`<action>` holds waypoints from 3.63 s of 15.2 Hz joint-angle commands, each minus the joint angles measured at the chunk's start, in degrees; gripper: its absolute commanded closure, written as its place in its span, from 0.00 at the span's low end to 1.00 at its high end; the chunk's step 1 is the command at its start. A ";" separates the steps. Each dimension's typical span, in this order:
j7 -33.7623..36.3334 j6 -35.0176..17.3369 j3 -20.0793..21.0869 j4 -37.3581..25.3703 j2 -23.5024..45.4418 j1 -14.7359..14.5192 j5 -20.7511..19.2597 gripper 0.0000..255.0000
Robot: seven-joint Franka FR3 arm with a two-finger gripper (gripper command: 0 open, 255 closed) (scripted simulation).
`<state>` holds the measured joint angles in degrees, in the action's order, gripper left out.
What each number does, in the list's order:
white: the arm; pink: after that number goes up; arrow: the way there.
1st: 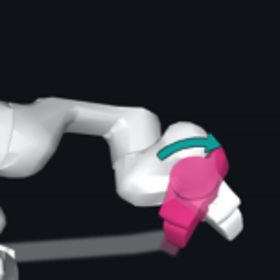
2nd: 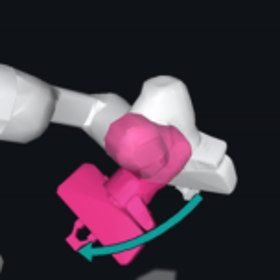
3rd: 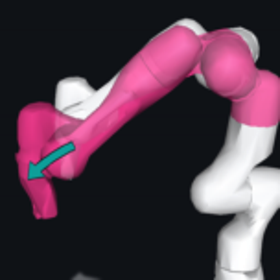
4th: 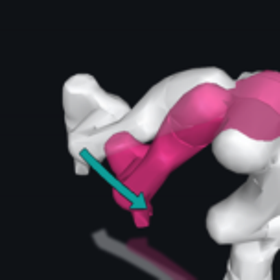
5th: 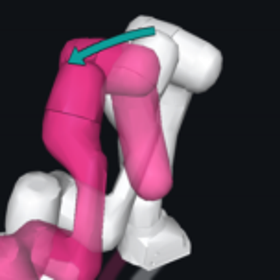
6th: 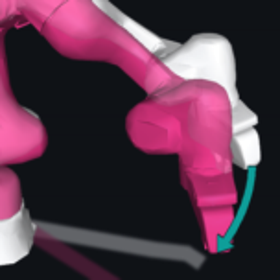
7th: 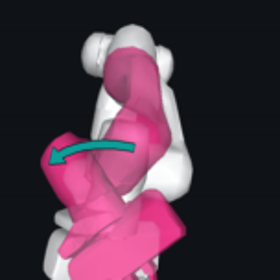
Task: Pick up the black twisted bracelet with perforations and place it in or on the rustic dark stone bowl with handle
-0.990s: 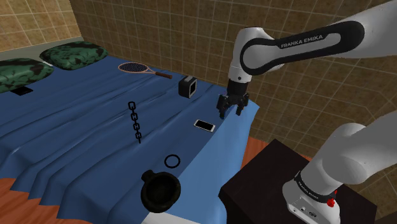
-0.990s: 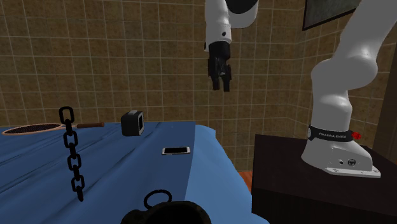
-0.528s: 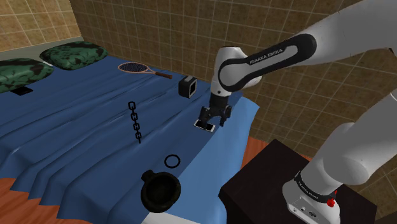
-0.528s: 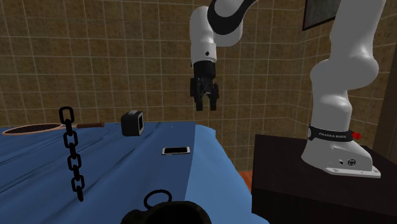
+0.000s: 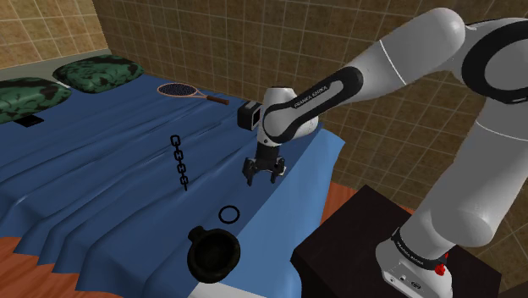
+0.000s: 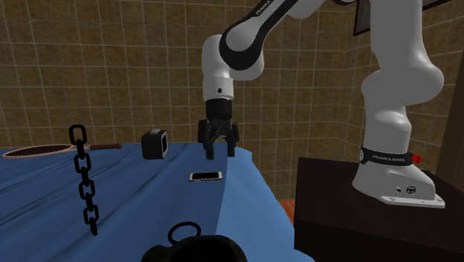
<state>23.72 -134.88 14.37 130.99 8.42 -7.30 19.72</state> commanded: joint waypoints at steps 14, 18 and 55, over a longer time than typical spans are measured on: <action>7.47 -8.04 -0.03 -27.80 33.83 -6.37 -0.41 0.00; 7.46 -9.82 -0.01 -28.68 36.34 -7.14 -0.38 0.00; 9.97 -5.08 0.23 -26.51 28.94 -7.26 -0.42 1.00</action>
<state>33.44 -140.64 14.64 104.64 37.88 -14.58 19.38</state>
